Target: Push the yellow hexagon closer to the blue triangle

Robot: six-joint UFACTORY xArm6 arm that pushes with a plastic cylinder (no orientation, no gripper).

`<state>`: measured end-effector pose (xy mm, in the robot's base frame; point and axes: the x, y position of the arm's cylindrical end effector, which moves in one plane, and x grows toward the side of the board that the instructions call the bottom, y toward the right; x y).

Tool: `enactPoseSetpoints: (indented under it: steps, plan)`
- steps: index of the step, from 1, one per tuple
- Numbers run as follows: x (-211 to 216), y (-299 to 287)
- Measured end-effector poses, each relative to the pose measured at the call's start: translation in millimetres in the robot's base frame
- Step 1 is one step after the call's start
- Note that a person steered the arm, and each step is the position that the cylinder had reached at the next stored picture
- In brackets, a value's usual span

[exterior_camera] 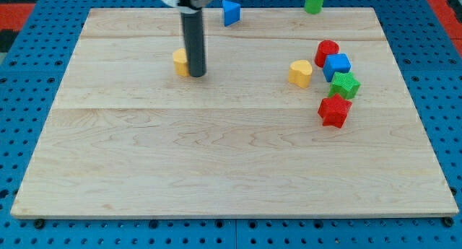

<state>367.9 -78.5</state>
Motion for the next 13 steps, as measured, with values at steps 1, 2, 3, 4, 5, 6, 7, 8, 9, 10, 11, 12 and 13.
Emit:
enactPoseSetpoints:
  steps: [1, 2, 3, 4, 5, 6, 7, 8, 9, 10, 11, 12, 13]
  plan:
    - [2, -45]
    - [4, -57]
    - [22, -13]
    - [-18, -30]
    - [-44, -51]
    - [-65, -59]
    - [-70, -44]
    - [-84, -36]
    - [-90, -21]
    - [-99, -10]
    - [-64, -13]
    - [-81, -5]
    - [-110, 1]
